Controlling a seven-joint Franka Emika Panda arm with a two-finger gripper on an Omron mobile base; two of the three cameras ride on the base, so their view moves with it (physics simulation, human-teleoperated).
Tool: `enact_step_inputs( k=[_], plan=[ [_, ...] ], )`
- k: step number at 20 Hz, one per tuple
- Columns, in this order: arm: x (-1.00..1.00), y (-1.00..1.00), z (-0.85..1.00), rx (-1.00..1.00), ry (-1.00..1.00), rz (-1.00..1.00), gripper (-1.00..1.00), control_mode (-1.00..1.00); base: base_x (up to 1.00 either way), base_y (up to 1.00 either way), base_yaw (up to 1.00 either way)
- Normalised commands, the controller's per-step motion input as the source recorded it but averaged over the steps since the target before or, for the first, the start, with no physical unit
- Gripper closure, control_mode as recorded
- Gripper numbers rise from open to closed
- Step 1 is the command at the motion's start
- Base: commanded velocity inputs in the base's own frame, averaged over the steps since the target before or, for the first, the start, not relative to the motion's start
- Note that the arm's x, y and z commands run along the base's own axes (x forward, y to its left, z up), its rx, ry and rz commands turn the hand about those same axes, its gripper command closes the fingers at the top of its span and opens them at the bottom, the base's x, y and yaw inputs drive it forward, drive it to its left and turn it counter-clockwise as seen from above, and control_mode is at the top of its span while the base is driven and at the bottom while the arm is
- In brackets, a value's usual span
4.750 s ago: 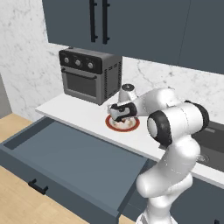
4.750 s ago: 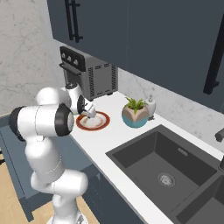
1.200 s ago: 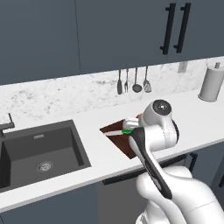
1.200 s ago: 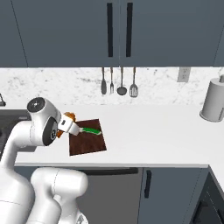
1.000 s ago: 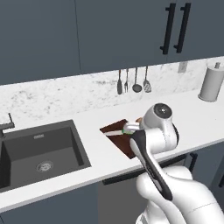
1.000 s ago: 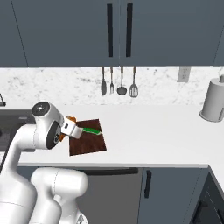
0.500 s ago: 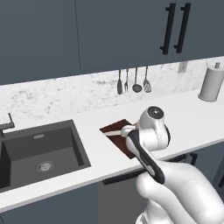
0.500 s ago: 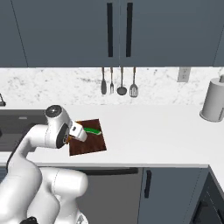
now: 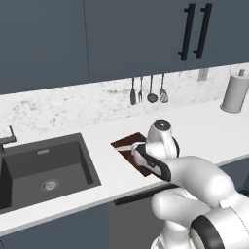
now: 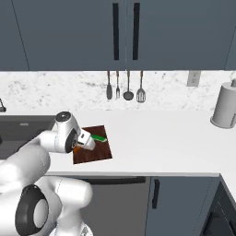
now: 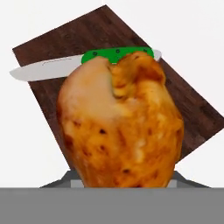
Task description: Pick up the knife from the drawer and place it on the cutting board. Then place the meat from the plate to the cutting board.
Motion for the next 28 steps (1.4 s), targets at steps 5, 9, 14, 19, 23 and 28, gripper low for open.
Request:
enact_step_inputs(
  k=[5, 9, 14, 19, 23, 28],
  plan=[
    [0.24, 0.0, -0.46, -0.05, 0.09, 0.0, 1.0, -1.0, 0.0, 0.0, 0.0],
    [0.11, 0.0, -0.46, 0.0, 0.06, 0.0, 1.0, -1.0, 0.0, 0.0, 0.0],
    [0.14, 0.05, -0.3, 0.0, 0.09, 0.0, 1.0, -1.0, 0.0, 0.0, 0.0],
    [0.4, 0.08, -0.11, 0.0, 0.11, 0.0, 1.0, -1.0, 0.0, 0.0, 0.0],
    [0.41, 0.0, -0.15, 0.0, 0.08, 0.0, 1.0, -1.0, 0.0, 0.0, 0.0],
    [0.17, 0.0, -0.45, 0.0, 0.04, 0.0, 1.0, -1.0, 0.0, 0.0, 0.0]
  ],
)
